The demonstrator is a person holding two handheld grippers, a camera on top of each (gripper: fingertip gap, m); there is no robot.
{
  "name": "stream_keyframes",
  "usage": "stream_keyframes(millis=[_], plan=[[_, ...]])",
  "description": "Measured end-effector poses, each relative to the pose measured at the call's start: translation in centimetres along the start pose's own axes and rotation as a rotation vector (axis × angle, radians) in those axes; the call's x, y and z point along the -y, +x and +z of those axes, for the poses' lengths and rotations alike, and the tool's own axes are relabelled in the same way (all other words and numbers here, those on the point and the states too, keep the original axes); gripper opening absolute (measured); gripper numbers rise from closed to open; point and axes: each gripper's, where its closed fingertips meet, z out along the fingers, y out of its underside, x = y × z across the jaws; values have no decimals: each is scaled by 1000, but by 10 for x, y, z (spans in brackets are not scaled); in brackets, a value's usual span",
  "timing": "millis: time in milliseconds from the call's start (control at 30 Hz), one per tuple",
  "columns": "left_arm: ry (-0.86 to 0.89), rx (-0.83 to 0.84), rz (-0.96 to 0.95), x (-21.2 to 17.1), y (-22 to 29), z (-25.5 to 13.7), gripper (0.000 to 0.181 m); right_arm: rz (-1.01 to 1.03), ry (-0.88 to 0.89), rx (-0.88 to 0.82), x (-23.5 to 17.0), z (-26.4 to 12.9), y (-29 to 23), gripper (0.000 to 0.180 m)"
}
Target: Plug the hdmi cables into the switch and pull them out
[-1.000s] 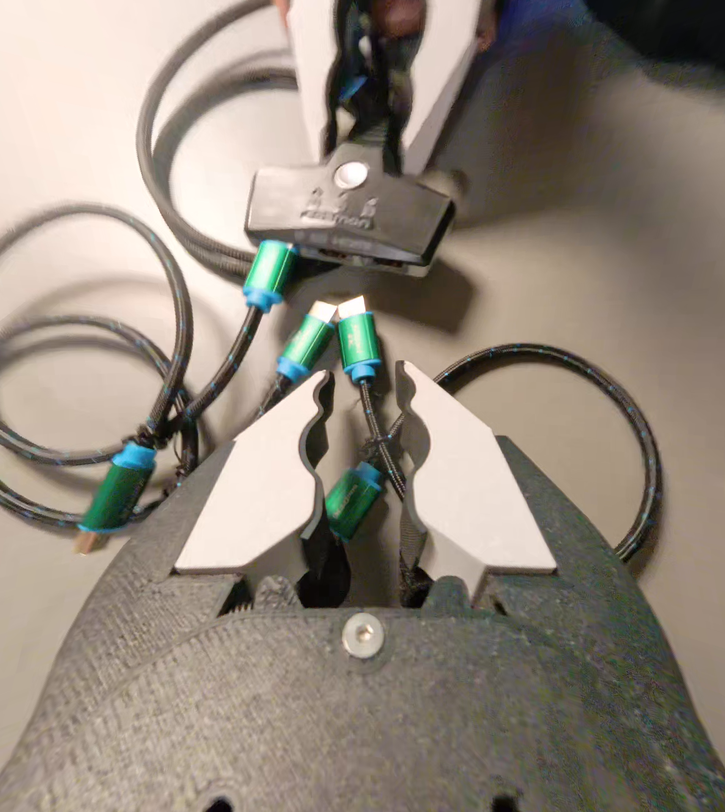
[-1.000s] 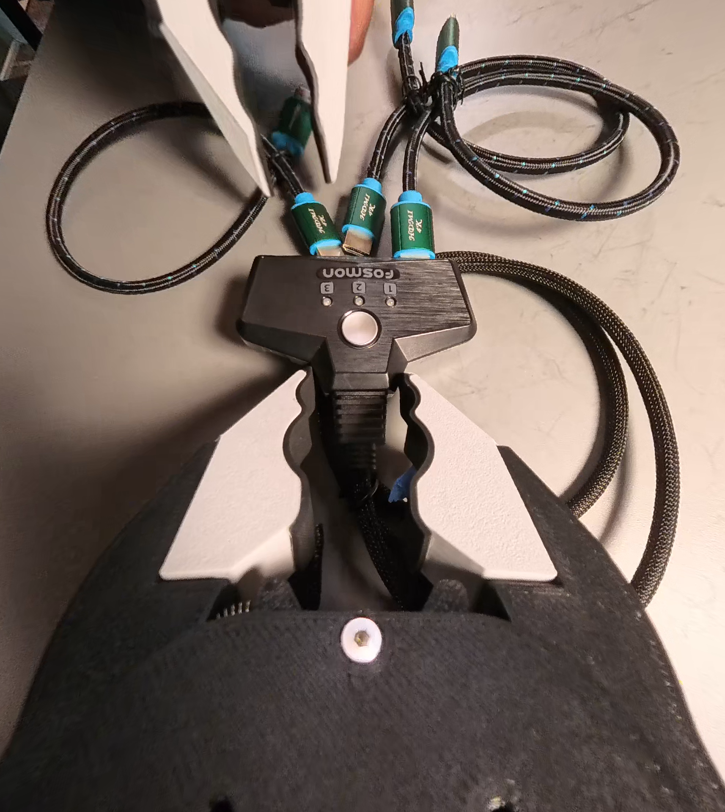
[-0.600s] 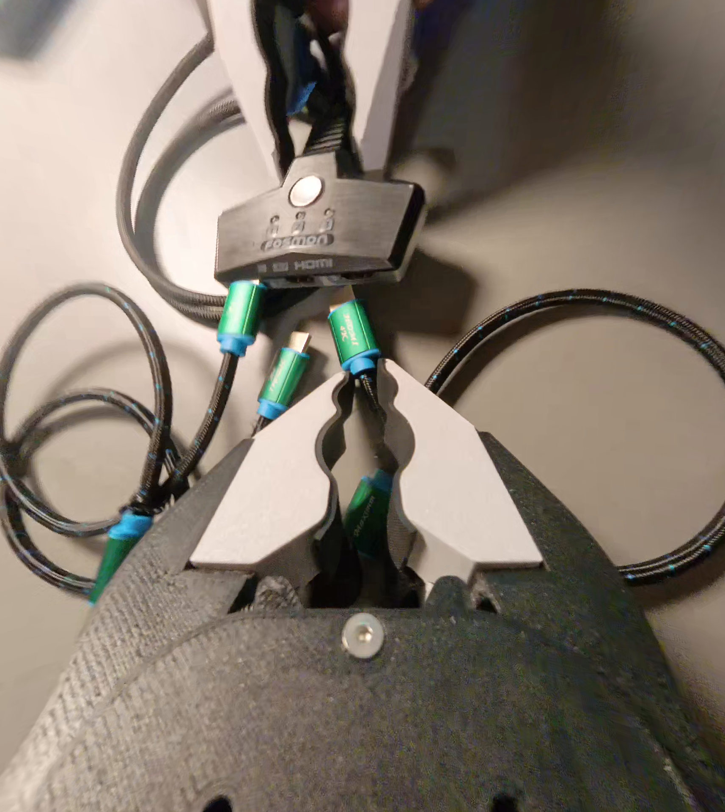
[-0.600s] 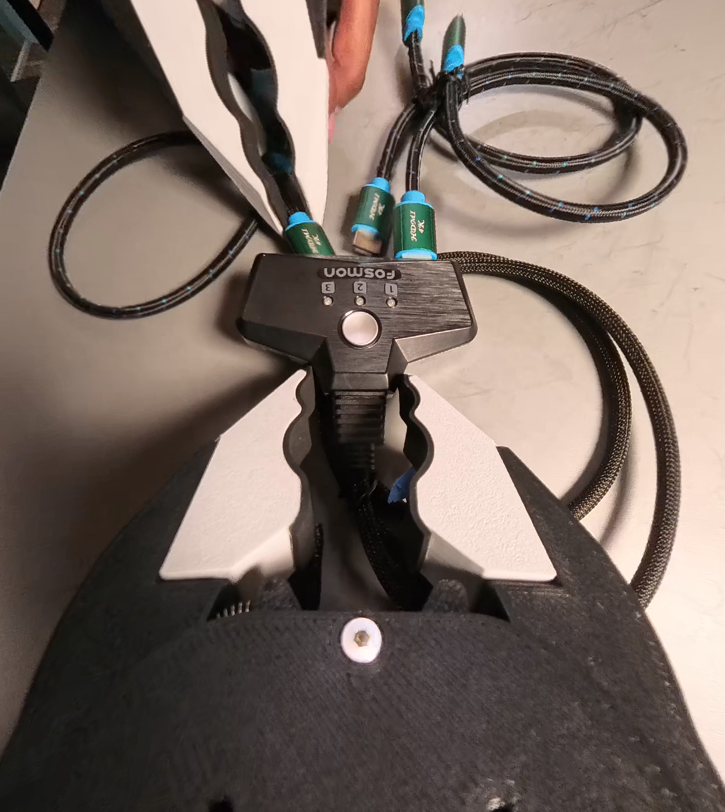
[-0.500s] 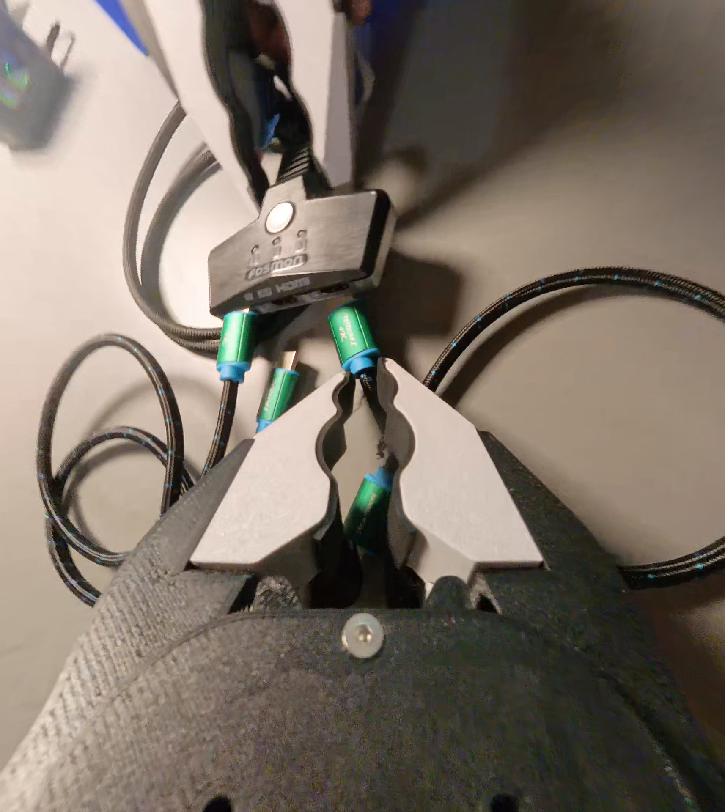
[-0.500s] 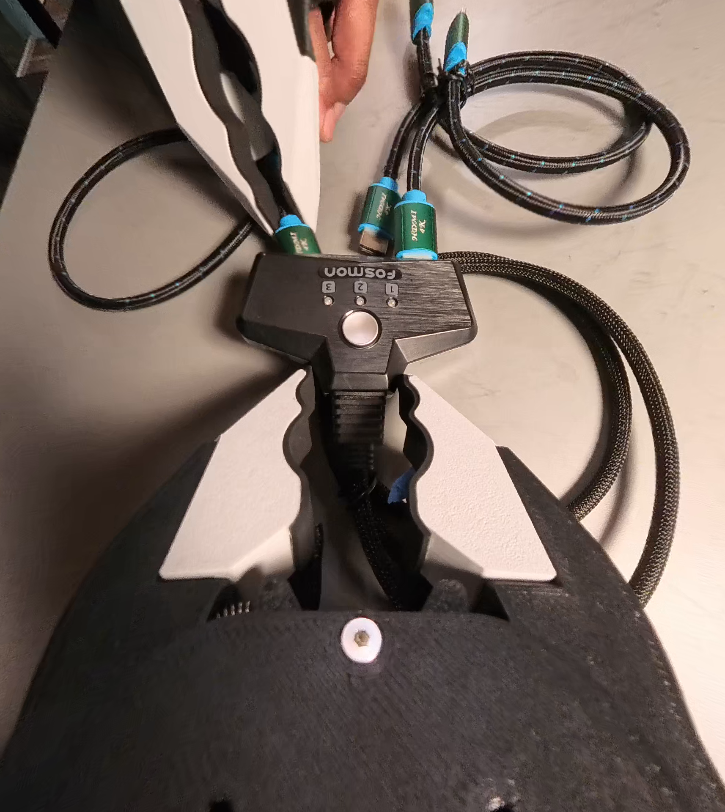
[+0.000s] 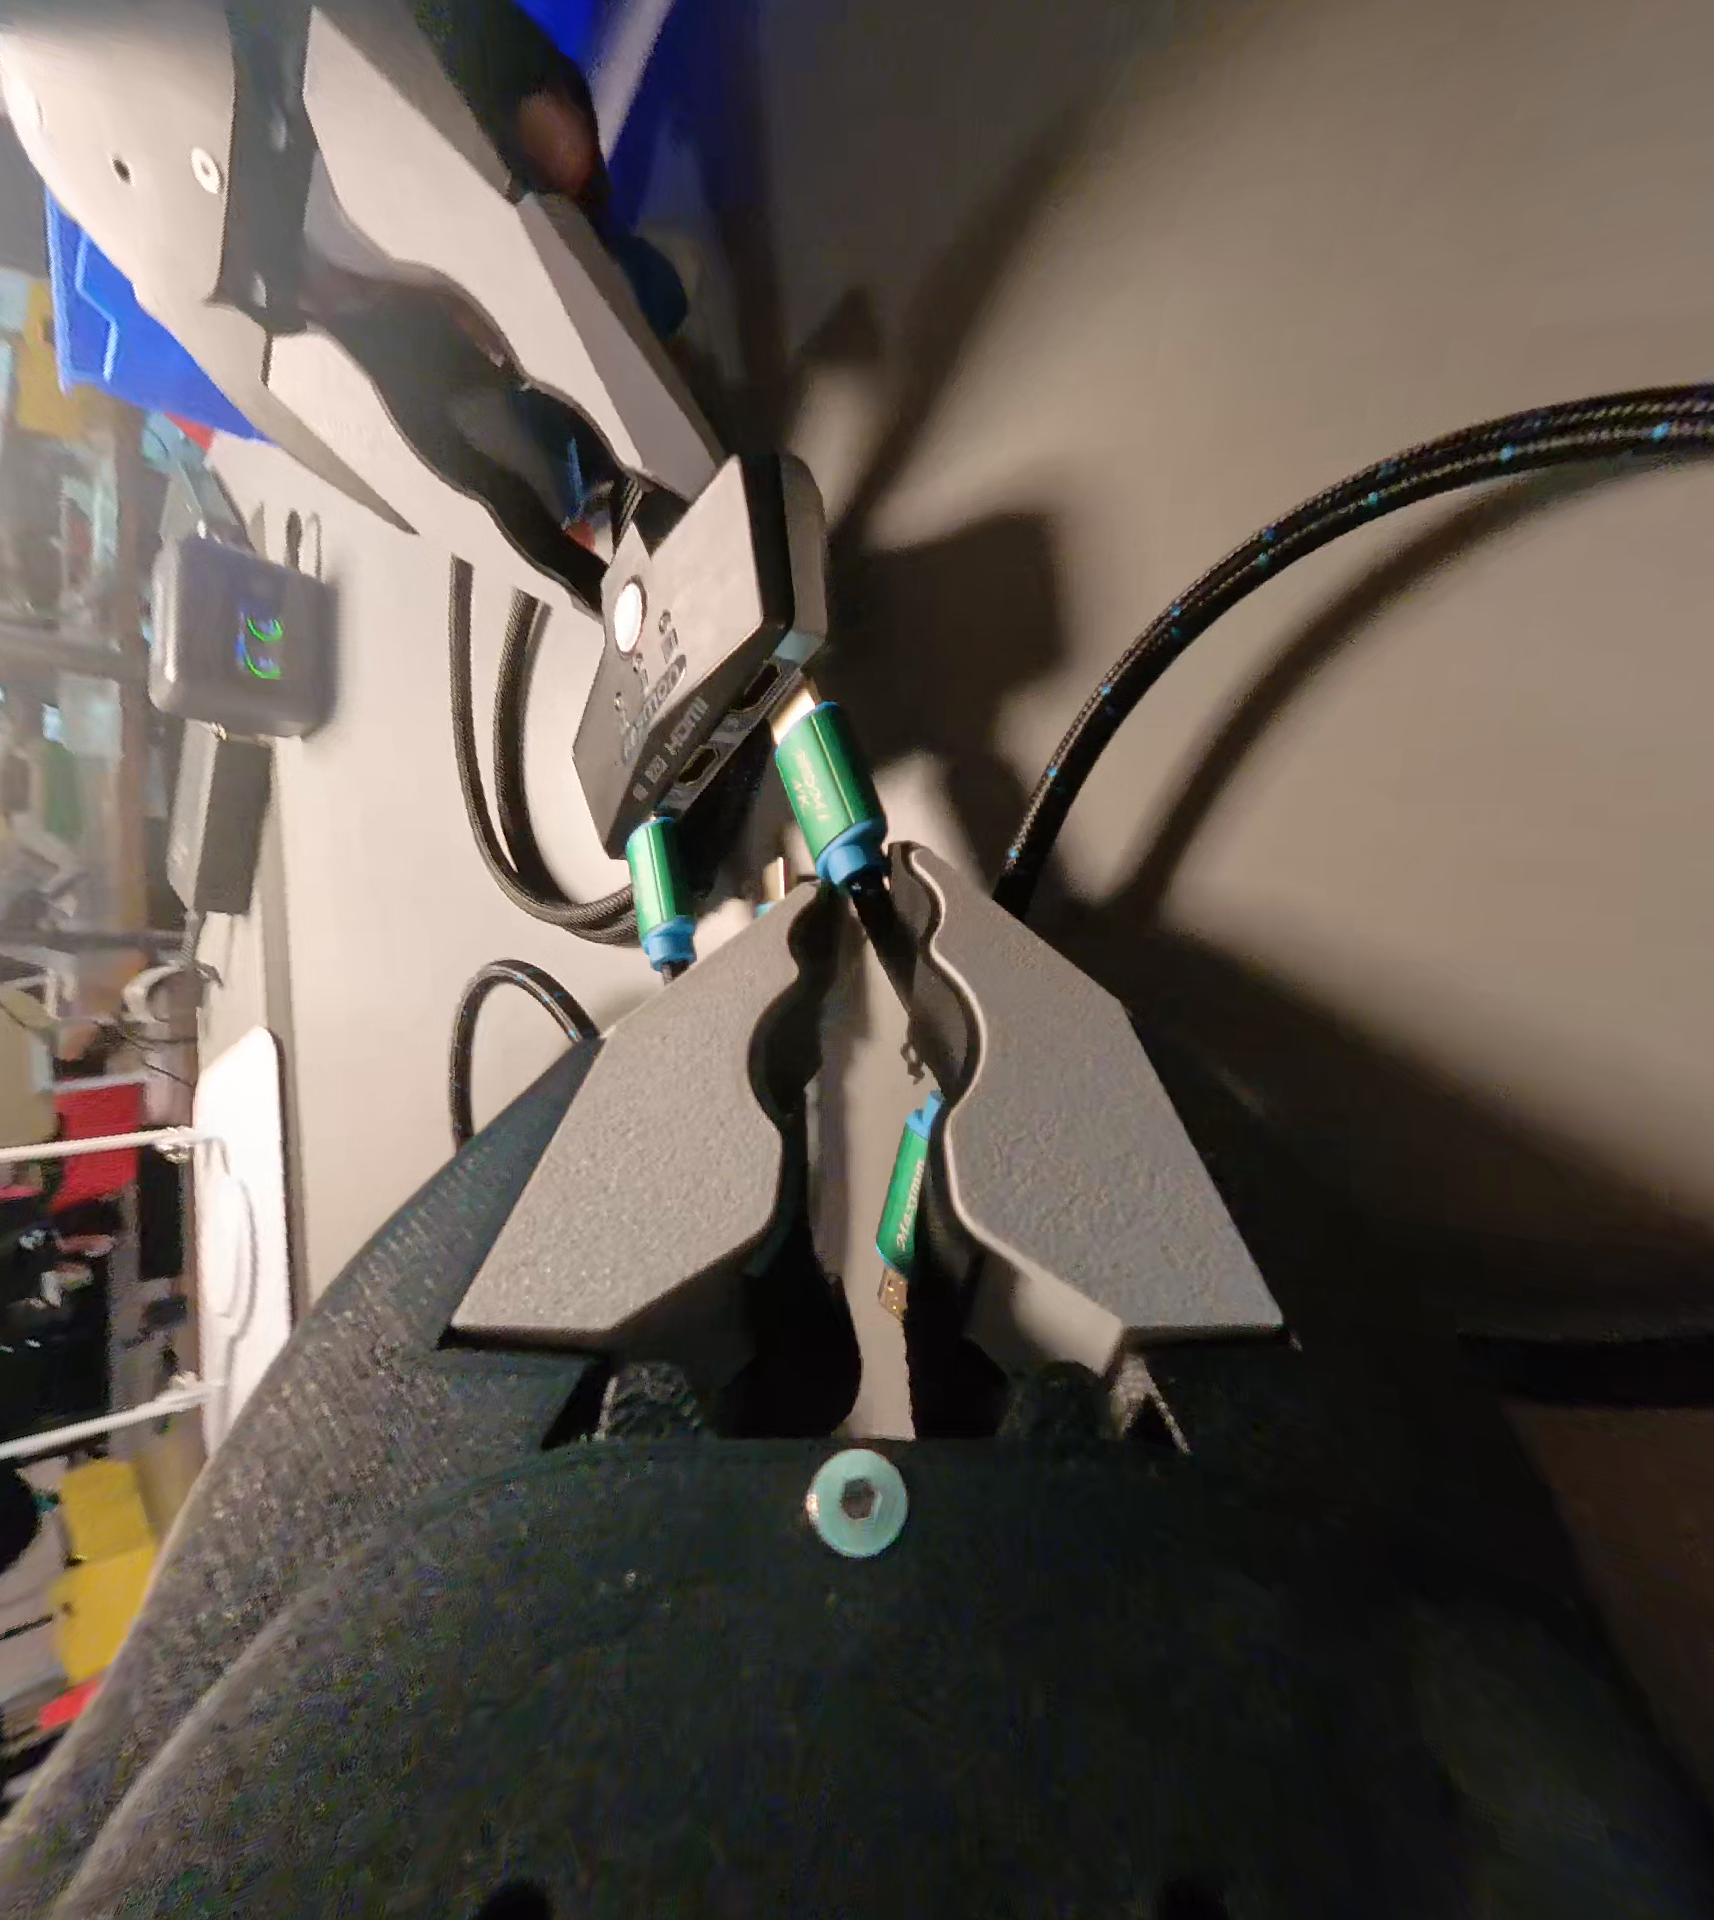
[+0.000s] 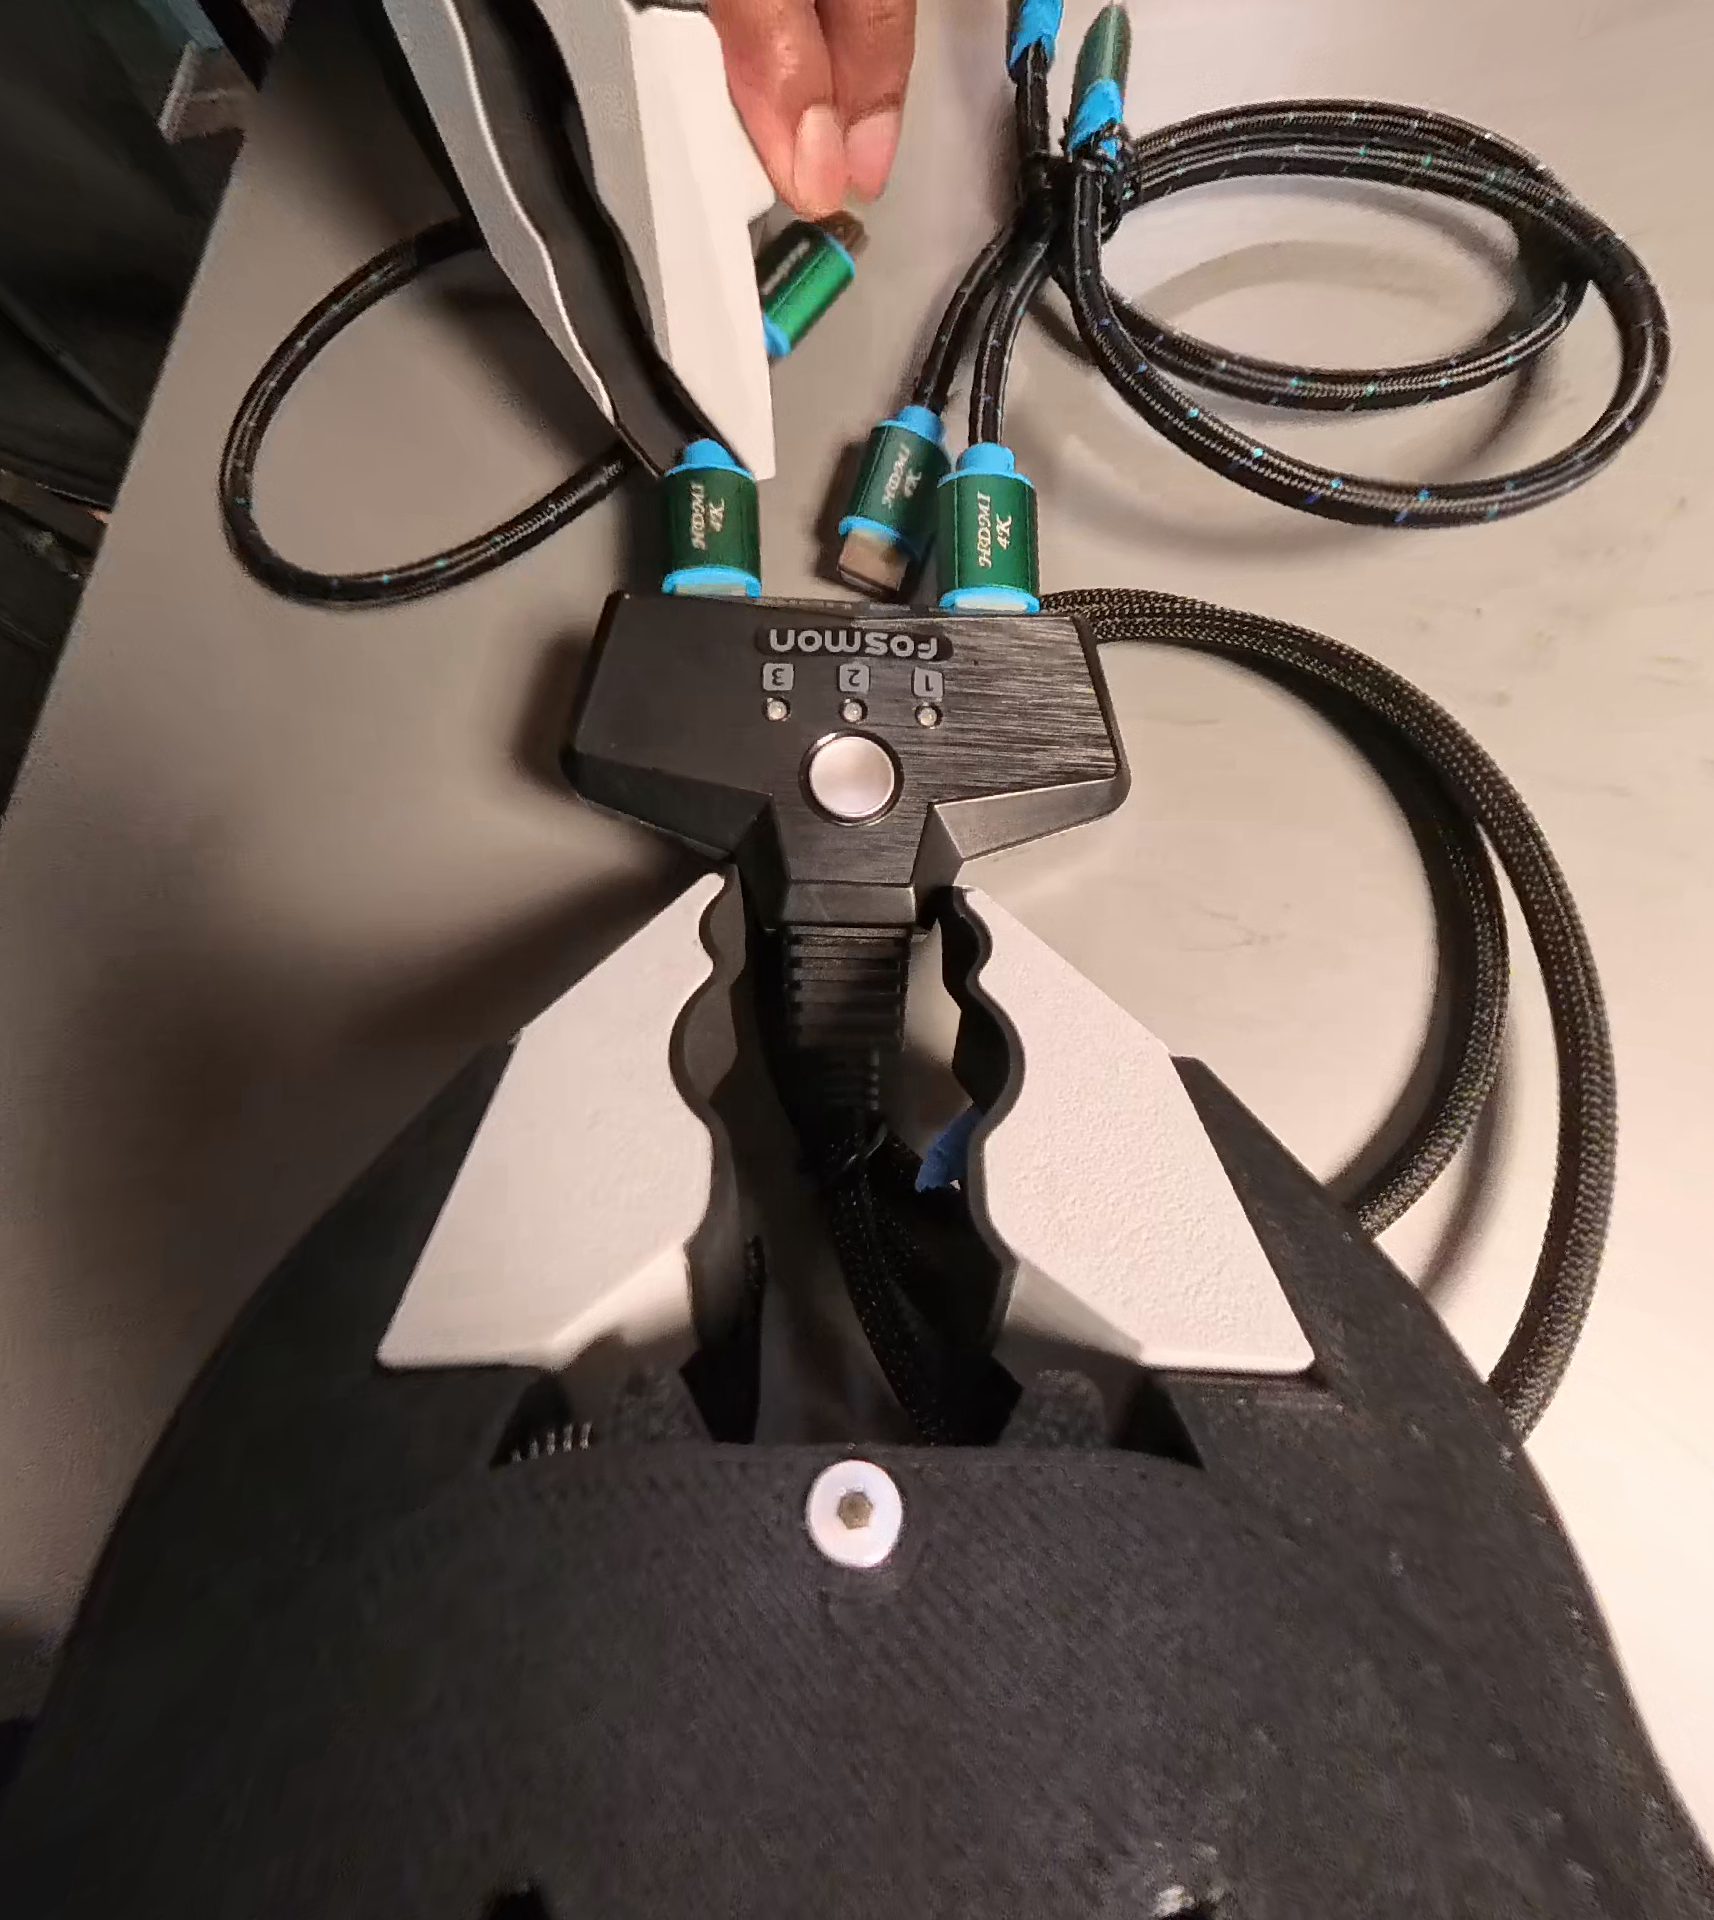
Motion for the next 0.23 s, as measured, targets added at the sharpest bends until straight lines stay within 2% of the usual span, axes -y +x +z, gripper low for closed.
stream_keyframes(millis=[33, 233], plan=[[3, 7, 27, 1, 1, -1, 10, -1, -1, 8, 0, 0, -2, 39], [6, 44, 82, 5, -3, -4, 10, -4, -8, 19, 0, 1, -4, 39]])
